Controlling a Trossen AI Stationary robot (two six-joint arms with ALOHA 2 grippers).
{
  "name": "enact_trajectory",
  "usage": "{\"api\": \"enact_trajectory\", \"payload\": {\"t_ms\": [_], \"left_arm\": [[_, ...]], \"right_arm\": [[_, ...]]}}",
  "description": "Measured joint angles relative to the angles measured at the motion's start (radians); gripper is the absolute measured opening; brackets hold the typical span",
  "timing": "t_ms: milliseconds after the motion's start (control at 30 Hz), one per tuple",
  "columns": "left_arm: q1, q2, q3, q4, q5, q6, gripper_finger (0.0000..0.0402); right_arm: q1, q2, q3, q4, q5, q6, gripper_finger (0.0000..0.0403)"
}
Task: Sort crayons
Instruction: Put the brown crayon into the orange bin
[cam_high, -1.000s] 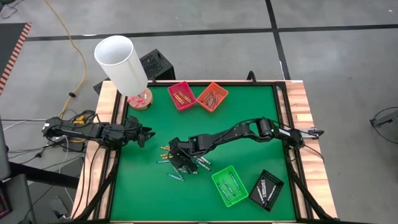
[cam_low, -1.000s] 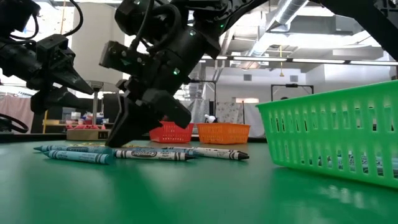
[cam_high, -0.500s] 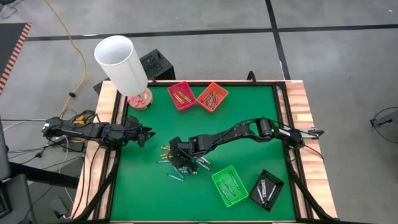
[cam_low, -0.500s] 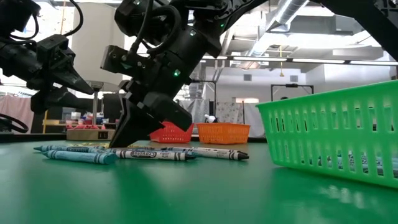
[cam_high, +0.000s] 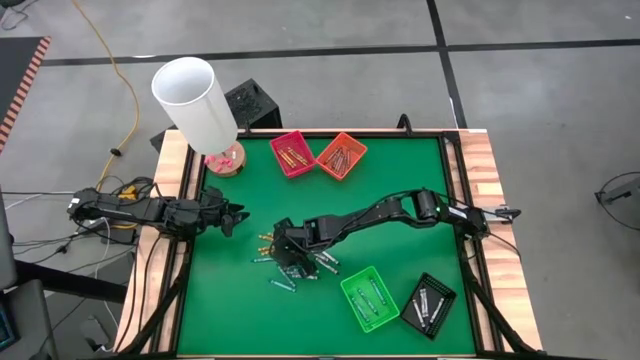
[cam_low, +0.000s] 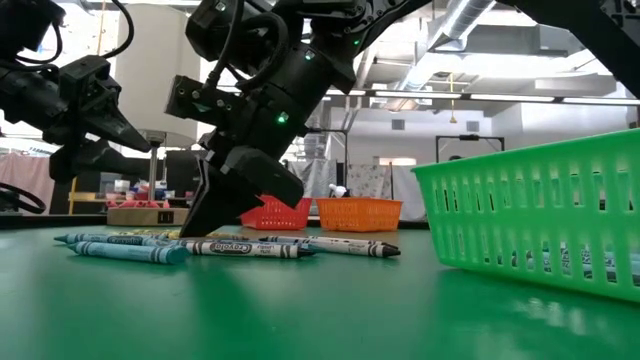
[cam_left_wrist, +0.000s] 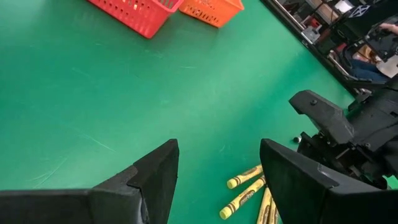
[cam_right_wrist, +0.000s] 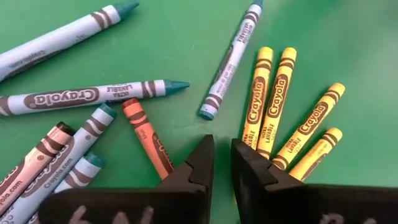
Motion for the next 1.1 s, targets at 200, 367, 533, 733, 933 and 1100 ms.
{"api": "enact_trajectory", "payload": {"t_ms": [200, 367, 533, 733, 933, 1100], "left_arm": [[0.0, 0.0, 0.0, 0.0, 0.0, 0.0, 0.0215], [0.0, 0.0, 0.0, 0.0, 0.0, 0.0, 0.0215], [0.0, 0.0, 0.0, 0.0, 0.0, 0.0, 0.0215], [0.0, 0.0, 0.0, 0.0, 0.001, 0.0, 0.0215], [0.0, 0.0, 0.0, 0.0, 0.0, 0.0, 0.0215], [0.0, 0.0, 0.0, 0.0, 0.0, 0.0, 0.0215]], "right_arm": [[0.0, 0.0, 0.0, -0.001, -0.001, 0.008, 0.0058], [0.0, -0.001, 0.0, 0.003, -0.001, 0.01, 0.0058], [0.0, -0.008, 0.049, -0.025, -0.002, 0.009, 0.0058], [0.005, -0.014, 0.128, -0.186, -0.018, 0.008, 0.0062], [0.032, -0.008, 0.133, -0.299, -0.027, -0.042, 0.0093], [0.049, 0.0, 0.133, -0.283, 0.013, -0.047, 0.0138]]}}
